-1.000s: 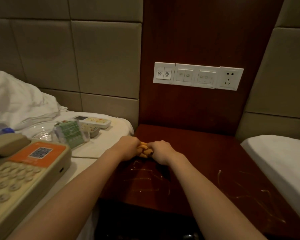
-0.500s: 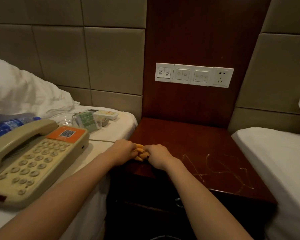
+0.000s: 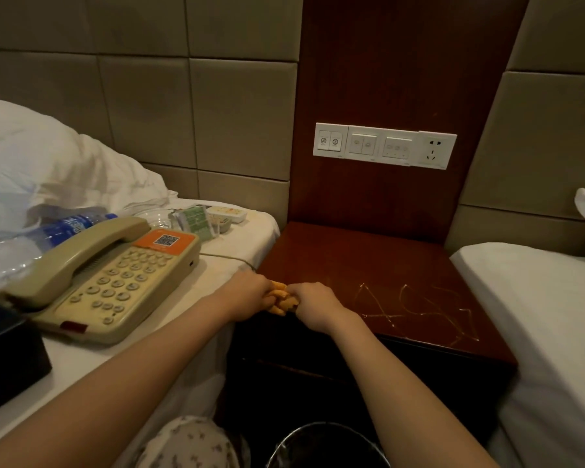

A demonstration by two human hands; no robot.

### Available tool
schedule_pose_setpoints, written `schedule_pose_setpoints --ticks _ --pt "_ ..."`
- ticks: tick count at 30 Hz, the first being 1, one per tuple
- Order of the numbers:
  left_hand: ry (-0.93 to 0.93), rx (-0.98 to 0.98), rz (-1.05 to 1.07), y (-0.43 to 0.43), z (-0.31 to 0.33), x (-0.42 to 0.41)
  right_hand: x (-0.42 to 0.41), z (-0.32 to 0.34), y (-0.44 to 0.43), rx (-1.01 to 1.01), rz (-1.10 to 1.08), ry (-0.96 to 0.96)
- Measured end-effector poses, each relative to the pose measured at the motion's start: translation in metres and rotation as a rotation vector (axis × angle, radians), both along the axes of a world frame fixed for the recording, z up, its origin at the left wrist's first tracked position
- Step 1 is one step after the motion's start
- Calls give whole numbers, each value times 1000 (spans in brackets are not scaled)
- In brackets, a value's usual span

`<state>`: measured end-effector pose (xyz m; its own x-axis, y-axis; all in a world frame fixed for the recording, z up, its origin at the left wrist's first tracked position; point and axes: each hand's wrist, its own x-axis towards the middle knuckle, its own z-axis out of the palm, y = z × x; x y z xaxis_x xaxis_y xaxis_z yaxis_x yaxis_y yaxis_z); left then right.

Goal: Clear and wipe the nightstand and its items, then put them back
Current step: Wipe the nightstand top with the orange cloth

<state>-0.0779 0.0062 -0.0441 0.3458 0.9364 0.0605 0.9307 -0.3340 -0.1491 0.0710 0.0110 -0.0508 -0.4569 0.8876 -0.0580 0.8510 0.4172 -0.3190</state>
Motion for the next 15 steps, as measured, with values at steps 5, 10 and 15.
schedule_pose_setpoints --ticks 5,10,15 --pt "20 -23 -17 -9 3 2 3 0 -11 2 1 8" --pt "18 -76 -7 -14 6 7 3 0 -17 0 -5 6" --pt "65 -91 0 -18 7 13 4 2 -25 11 -22 7"
